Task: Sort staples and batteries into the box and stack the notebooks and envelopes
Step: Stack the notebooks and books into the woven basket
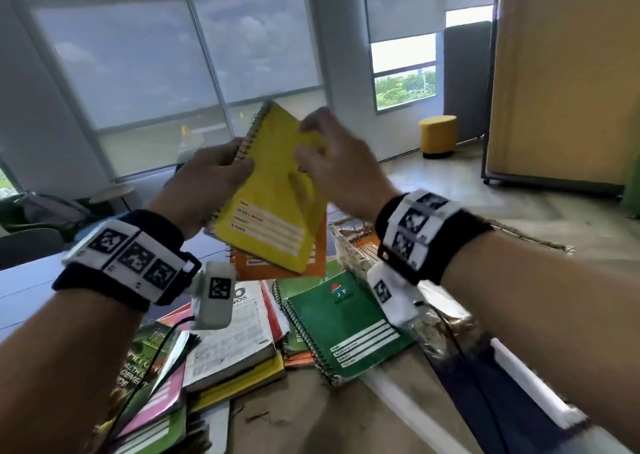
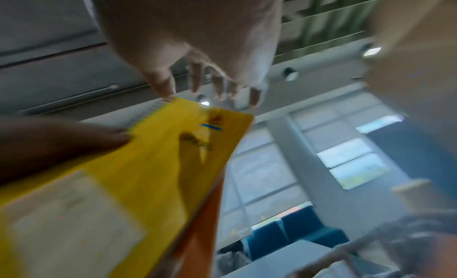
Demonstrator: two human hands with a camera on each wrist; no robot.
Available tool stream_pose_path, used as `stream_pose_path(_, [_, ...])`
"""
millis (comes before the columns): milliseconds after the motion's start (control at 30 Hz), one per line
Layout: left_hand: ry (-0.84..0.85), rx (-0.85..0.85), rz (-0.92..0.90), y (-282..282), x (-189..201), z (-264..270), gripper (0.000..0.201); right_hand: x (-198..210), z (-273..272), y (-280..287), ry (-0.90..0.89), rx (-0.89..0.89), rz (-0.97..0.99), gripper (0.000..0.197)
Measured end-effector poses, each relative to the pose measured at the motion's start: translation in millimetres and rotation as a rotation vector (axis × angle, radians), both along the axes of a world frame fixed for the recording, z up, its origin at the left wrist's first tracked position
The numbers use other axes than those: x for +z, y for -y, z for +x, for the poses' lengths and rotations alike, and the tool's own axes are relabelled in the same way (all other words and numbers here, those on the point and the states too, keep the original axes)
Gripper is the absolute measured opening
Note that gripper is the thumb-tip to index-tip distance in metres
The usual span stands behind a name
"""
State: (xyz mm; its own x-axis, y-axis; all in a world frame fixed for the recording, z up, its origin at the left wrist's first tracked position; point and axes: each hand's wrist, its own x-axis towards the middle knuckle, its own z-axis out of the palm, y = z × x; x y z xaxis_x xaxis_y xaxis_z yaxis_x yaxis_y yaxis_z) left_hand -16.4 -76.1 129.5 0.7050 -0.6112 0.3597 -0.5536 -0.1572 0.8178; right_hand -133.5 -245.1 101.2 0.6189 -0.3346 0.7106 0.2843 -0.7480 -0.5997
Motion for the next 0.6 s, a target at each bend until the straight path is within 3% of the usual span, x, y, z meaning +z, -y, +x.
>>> stream_pose_path(67, [0.045, -0.064, -0.003, 1.7, 3.7, -6.3, 0.028, 12.2, -6.8, 30.4, -0.157, -0.196, 0.04, 0.053])
stream_pose_path(133, [0.106, -0.122, 0.02, 9.8, 2.3, -12.9, 0.03, 16.0, -20.3, 52.4, -0.3, -0.19, 0.112, 0.064])
stream_pose_path(200, [0.195, -0.113, 0.046, 21.9, 0.0, -19.4, 0.028, 11.2, -32.9, 66.5, -0.314, -0.039, 0.229, 0.045])
stream_pose_path(300, [0.285, -0.057, 0.052, 43.5, -5.6, -27.9, 0.023, -5.0, -49.7, 82.1, -0.302, 0.031, 0.243, 0.019])
stream_pose_path(467, [0.406, 0.039, -0.004, 77.2, -19.3, -40.2, 0.013, -19.6, -66.0, 111.0, -0.288, -0.032, 0.26, 0.013])
stream_pose_path(533, [0.379, 0.089, -0.086, 87.6, -24.2, -35.1, 0.007, -19.3, -69.9, 126.7, -0.292, -0.036, 0.322, 0.012])
stream_pose_path(600, [0.328, 0.145, -0.176, 93.2, -25.8, -23.2, 0.014, -19.7, -73.8, 142.0, -0.291, -0.071, 0.383, 0.013])
